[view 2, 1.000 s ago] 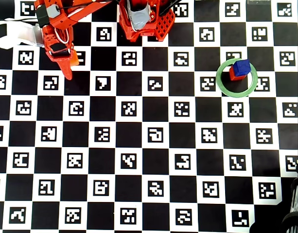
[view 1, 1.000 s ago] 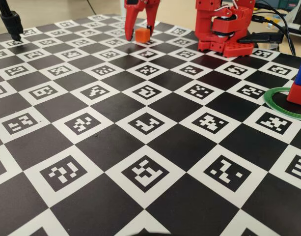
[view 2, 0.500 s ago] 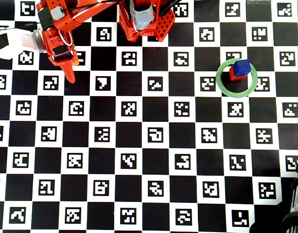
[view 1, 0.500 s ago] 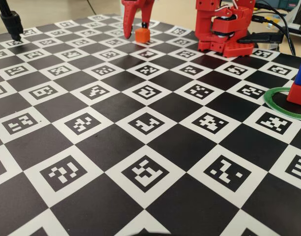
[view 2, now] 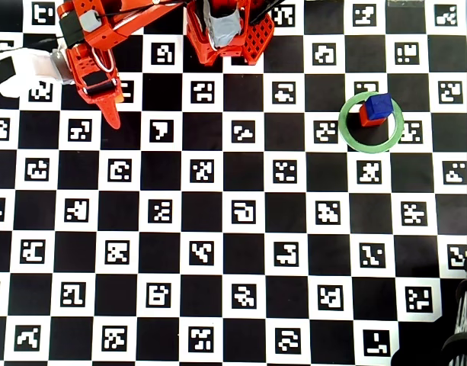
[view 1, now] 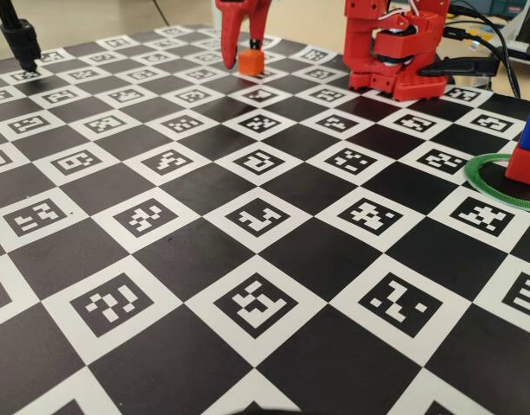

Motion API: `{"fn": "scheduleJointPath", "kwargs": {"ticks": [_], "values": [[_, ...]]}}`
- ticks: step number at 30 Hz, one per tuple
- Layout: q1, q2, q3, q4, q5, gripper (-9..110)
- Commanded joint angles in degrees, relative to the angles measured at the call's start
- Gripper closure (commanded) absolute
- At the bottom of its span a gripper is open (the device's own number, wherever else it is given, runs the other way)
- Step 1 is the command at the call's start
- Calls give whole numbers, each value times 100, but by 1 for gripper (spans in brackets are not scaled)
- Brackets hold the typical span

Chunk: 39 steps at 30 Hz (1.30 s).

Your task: Grab the red cube then put it in the green circle then put the blue cube on top and finally the orange cube on top

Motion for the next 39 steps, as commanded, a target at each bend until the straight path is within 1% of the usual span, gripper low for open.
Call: {"fn": "scheduleJointPath", "kwargs": {"ticks": [1, 14, 20, 25, 33, 39], "values": [[-9, 475, -88, 79, -18, 94], [9, 501, -123, 255, -79, 96], [-167, 527, -642, 747, 167, 96], [-659, 422, -1626, 1494, 1028, 96], [-1723, -255, -3990, 3234, 2795, 97], [-2628, -211, -4790, 3973, 3832, 97]]}}
